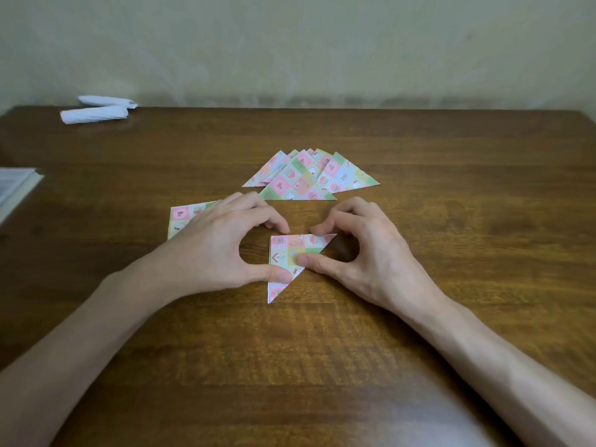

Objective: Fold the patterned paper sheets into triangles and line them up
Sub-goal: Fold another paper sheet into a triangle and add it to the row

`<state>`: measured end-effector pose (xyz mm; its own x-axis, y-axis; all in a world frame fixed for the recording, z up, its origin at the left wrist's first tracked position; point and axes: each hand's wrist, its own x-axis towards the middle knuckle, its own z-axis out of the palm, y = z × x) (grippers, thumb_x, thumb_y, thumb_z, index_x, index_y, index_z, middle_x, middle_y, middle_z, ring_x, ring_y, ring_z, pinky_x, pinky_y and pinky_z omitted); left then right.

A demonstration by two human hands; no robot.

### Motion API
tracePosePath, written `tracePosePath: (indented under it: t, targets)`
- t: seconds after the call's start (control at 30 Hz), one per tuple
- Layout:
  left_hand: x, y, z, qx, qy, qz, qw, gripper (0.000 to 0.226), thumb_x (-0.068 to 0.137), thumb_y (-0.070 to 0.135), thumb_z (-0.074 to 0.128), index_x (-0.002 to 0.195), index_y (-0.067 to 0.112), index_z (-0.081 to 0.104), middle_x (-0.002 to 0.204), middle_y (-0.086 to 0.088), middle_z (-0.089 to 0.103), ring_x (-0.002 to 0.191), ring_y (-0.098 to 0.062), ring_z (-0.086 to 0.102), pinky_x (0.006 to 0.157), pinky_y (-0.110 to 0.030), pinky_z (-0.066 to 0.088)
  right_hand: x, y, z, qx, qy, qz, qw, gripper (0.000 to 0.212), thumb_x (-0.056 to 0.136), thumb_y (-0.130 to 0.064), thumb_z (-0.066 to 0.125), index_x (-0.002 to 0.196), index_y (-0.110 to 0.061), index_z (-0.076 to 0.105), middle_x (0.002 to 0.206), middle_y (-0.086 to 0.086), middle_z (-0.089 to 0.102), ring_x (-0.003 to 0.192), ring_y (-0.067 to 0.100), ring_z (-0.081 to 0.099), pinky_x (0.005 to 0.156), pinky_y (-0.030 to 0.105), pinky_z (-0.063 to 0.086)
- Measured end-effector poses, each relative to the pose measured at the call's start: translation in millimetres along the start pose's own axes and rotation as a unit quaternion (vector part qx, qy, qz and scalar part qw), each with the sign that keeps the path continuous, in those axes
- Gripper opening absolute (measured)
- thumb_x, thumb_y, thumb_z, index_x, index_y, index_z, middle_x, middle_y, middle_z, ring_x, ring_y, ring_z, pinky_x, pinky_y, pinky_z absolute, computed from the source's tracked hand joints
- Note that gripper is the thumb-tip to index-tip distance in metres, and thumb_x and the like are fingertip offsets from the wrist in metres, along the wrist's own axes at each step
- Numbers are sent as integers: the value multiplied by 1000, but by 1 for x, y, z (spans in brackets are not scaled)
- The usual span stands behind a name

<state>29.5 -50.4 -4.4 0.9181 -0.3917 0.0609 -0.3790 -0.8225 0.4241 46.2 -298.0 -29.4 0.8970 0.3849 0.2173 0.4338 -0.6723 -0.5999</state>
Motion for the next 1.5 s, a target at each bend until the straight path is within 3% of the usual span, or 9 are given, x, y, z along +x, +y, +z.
tracePosePath:
  t: [0.23, 0.37, 0.47, 0.6, 0.7, 0.87, 1.13, 1.33, 1.5]
  targets:
    - [2, 1, -2, -62, 30, -27, 997, 47, 75, 76, 70, 103, 39, 69, 98, 25, 60, 98, -1, 57, 80, -16, 40, 3, -2, -10, 217, 5, 28, 976, 13, 86, -28, 85, 82, -22, 74, 77, -8, 69, 69, 4, 56, 71, 22, 46]
    - [6, 12, -4, -239, 77, -60, 966, 11, 88, 30, 76, 86, 19, 79, 74, 16, 69, 59, 4, 55, 57, -6, 38, 5, 0, -14, 292, 24, 62, 954, 13, 80, -21, 88, 76, -14, 78, 61, -12, 63, 59, 4, 48, 59, 17, 41]
    - [6, 16, -1, -206, 109, -72, 970, 8, 89, 34, 75, 85, 27, 77, 77, 10, 70, 52, -1, 48, 53, -12, 35, 6, -1, -18, 315, 22, 78, 946, 11, 79, -23, 89, 79, -15, 80, 73, -1, 75, 65, 10, 59, 64, 22, 49]
    - [6, 19, 1, -171, 143, -85, 971, 7, 93, 30, 72, 92, 24, 76, 82, 9, 68, 64, 8, 54, 58, -8, 38, 10, 4, -25, 232, 16, 64, 971, 8, 83, -31, 87, 81, -25, 82, 77, -2, 75, 70, 19, 64, 68, 26, 50]
    - [7, 16, 2, -192, 174, -73, 963, 10, 94, 30, 70, 102, 29, 76, 92, 12, 70, 78, 1, 59, 61, -14, 41, 14, 9, -26, 200, 26, 59, 978, 10, 85, -31, 84, 80, -24, 80, 79, -1, 75, 72, 20, 63, 71, 25, 51]
    - [8, -9, -14, -127, 159, -93, 975, 25, 93, 34, 72, 116, 41, 70, 108, 19, 68, 101, -4, 62, 71, -19, 38, 30, 29, -42, 165, 89, 141, 972, 13, 85, -37, 84, 84, -25, 79, 80, -6, 76, 76, 4, 67, 71, 20, 51]
    - [6, -43, -43, -30, -25, -200, 979, 67, 77, 49, 83, 136, 54, 50, 135, 21, 45, 122, -3, 47, 96, -37, 45, 49, 42, -39, 40, 133, 135, 981, 17, 85, -43, 82, 90, -29, 73, 77, -12, 69, 72, 5, 63, 71, 26, 53]
    - [0, -61, -63, -41, -67, -203, 976, 81, 57, 63, 79, 132, 56, 47, 132, 25, 50, 127, -1, 44, 98, -35, 42, 48, 34, -23, 1, 182, 92, 979, 16, 92, -41, 73, 99, -28, 68, 86, -9, 63, 70, 7, 60, 74, 40, 56]
    - [0, -71, -63, -17, -78, -221, 972, 71, 56, 58, 84, 121, 50, 57, 117, 27, 54, 111, 3, 50, 86, -25, 41, 44, 6, -12, -4, 157, -9, 988, 7, 94, -34, 70, 99, -30, 68, 90, -10, 57, 72, 10, 60, 71, 43, 55]
